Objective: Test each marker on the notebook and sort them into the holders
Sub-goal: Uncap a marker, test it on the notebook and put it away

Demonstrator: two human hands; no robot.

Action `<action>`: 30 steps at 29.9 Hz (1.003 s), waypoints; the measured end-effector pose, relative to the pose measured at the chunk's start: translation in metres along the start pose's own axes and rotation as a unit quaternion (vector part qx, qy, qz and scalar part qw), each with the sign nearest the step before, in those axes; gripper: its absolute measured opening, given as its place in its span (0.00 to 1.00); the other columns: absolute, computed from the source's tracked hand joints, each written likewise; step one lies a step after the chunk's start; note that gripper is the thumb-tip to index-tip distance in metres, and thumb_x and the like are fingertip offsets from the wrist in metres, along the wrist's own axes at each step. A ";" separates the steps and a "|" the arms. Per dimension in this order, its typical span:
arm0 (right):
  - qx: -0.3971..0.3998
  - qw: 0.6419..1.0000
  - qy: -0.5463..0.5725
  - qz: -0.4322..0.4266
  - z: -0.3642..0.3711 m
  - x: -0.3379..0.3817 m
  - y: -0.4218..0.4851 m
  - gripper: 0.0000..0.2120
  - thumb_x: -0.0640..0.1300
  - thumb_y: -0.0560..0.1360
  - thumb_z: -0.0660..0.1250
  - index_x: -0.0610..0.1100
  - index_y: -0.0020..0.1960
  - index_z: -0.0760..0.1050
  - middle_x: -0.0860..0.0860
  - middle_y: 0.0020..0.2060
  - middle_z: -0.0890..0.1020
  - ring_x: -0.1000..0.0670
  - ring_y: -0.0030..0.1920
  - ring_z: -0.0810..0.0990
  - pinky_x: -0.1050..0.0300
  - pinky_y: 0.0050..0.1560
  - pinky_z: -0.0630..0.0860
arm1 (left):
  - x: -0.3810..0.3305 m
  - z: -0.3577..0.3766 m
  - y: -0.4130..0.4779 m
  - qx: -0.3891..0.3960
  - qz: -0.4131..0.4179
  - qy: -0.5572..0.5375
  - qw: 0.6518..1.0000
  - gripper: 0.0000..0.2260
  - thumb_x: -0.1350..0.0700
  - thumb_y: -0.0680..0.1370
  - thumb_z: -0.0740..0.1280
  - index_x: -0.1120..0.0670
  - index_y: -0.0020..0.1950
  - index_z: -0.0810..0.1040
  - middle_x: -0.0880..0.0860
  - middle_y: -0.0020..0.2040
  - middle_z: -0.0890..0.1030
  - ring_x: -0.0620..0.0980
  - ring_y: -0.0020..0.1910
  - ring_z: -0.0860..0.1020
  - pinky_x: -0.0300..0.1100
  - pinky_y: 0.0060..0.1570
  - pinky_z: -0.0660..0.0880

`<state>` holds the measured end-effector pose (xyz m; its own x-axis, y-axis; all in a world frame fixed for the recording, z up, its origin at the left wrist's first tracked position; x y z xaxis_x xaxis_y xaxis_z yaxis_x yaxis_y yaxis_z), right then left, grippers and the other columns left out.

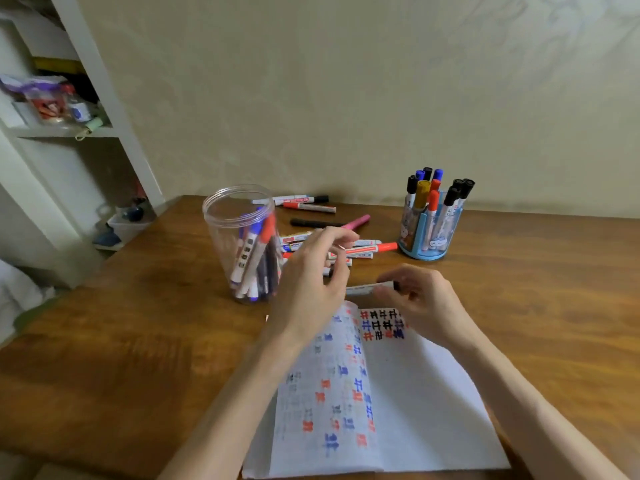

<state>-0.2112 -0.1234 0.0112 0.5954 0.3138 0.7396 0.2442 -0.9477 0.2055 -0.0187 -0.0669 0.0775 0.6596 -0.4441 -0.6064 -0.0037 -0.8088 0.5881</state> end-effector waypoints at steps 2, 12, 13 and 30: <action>-0.033 0.996 0.085 0.001 -0.015 -0.002 -0.010 0.05 0.49 0.78 0.76 0.49 0.52 0.85 0.53 0.43 0.88 0.53 0.45 0.87 0.56 0.46 0.84 | 0.000 0.024 -0.002 0.102 -0.017 0.067 0.992 0.17 0.51 0.83 0.66 0.44 0.72 0.72 0.41 0.70 0.76 0.38 0.69 0.72 0.34 0.62 0.73; -0.093 0.915 0.374 0.120 -0.045 -0.029 -0.055 0.14 0.54 0.76 0.74 0.42 0.49 0.84 0.47 0.37 0.83 0.51 0.41 0.82 0.51 0.50 0.78 | -0.006 0.076 -0.010 0.266 -0.025 0.109 0.958 0.09 0.46 0.83 0.66 0.46 0.61 0.79 0.42 0.53 0.82 0.41 0.51 0.80 0.36 0.47 0.75; -0.083 0.913 0.379 0.126 -0.039 -0.029 -0.056 0.14 0.54 0.76 0.75 0.42 0.48 0.85 0.48 0.36 0.83 0.51 0.39 0.81 0.52 0.48 0.76 | -0.007 0.079 -0.012 0.283 -0.026 0.095 0.954 0.08 0.46 0.83 0.66 0.45 0.60 0.79 0.42 0.51 0.82 0.41 0.49 0.80 0.37 0.46 0.76; -0.064 0.946 0.308 0.079 -0.022 -0.027 -0.057 0.16 0.53 0.78 0.73 0.39 0.45 0.85 0.45 0.36 0.85 0.46 0.38 0.82 0.52 0.42 0.78 | 0.015 0.083 -0.037 0.292 -0.022 -0.005 0.956 0.09 0.45 0.81 0.65 0.45 0.57 0.81 0.40 0.47 0.82 0.38 0.49 0.78 0.34 0.45 0.75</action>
<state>-0.2581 -0.0791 -0.0060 0.0475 0.1109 0.9927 0.0717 -0.9916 0.1074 -0.0708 -0.0754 0.0019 0.6618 -0.4055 -0.6306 -0.3970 -0.9030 0.1640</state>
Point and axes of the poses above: each hand's wrist, its own y-axis towards the middle knuckle, its own z-axis out of the palm, x = y × z, the point moved 4 cm from there along y, towards the middle knuckle
